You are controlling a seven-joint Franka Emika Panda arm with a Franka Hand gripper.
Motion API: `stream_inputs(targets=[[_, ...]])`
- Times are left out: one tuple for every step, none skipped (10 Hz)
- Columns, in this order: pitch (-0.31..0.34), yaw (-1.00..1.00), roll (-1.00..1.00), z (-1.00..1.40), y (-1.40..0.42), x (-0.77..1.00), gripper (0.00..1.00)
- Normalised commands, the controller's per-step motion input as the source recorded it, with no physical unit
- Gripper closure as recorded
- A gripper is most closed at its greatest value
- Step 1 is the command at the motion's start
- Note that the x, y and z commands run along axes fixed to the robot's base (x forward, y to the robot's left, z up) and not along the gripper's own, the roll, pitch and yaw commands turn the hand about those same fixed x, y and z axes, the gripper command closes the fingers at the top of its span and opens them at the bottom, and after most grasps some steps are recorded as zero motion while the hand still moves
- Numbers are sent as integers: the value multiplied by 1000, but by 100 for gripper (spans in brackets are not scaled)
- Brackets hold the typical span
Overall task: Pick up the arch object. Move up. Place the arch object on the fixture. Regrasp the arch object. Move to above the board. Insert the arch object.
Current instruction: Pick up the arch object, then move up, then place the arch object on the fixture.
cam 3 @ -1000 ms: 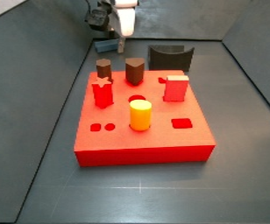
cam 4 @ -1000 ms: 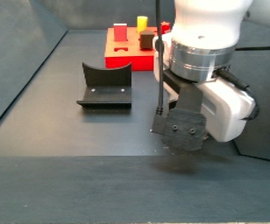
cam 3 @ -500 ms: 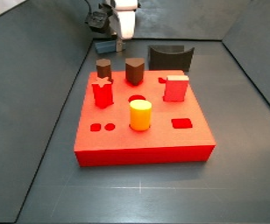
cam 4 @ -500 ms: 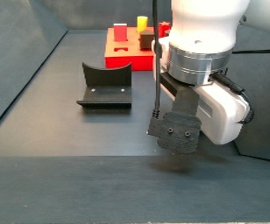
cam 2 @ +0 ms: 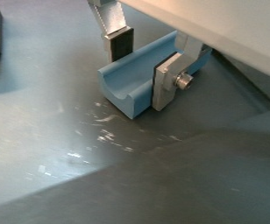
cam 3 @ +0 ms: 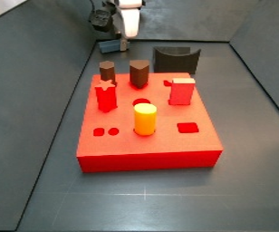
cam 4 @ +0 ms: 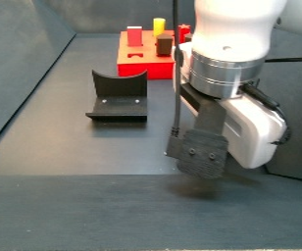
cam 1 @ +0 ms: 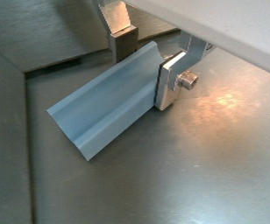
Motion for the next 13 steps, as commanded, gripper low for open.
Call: stream_inputs(targets=[[0,0,0,0,0,0,100],[0,0,0,0,0,0,100],[0,0,0,0,0,0,100],[0,0,0,0,0,0,100],[0,0,0,833,0,0,100],[6,32,-3,820,-10,-5,100],[29,26,1,763,-14,-24,100],[83,6,27,588,-4,-18,100],[104,1,37,512,-2,-11,100],[134,-2,61,365,-4,-9,100],[147,3,85,235,-9,-10,100],[0,0,0,1000,0,0,100],[3,2,5,1000,-1,-2,100]])
